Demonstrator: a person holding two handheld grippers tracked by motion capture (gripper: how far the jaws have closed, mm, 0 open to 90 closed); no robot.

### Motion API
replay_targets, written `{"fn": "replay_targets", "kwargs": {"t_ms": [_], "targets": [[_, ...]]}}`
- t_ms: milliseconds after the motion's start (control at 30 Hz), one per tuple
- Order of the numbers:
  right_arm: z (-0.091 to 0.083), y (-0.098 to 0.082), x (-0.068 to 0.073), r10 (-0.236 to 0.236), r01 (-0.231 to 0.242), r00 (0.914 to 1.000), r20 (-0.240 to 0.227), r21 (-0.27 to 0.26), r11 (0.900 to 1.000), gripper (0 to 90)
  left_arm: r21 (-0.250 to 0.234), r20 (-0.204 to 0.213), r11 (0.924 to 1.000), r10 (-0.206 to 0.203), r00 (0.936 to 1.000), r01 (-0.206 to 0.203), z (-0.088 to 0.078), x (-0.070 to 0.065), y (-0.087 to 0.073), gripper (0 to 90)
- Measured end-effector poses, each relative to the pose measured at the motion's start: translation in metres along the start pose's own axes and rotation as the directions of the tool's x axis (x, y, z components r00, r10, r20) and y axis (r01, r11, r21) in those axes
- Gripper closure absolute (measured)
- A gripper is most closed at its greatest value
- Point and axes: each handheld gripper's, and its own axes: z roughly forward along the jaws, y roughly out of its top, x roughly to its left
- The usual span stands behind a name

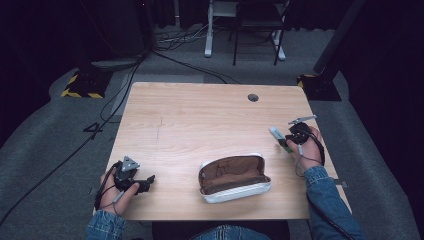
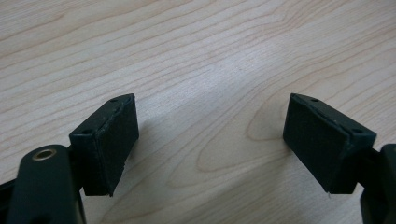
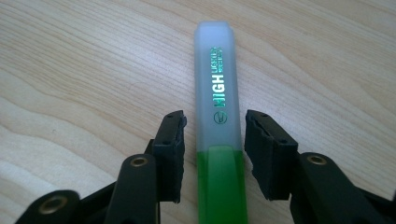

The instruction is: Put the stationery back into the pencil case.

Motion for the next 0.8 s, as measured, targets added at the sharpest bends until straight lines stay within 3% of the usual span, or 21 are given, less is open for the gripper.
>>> {"fn": "replay_targets", "kwargs": {"t_ms": [200,800], "targets": [[0.0059,0.0004,-0.001,-0.01,0.01,0.9999,0.012,0.006,1.0,66.4,-0.016,-0.001,0.9998,0.011,0.9999,-0.011,0.0012,0.0008,-0.0017,16.7],[0.0001,0.0007,0.0009,-0.011,0.011,0.9999,0.01,-0.001,1.0,66.9,-0.018,-0.004,0.9998,0.005,1.0,-0.005,0.002,0.0008,-0.0018,15.5]]}}
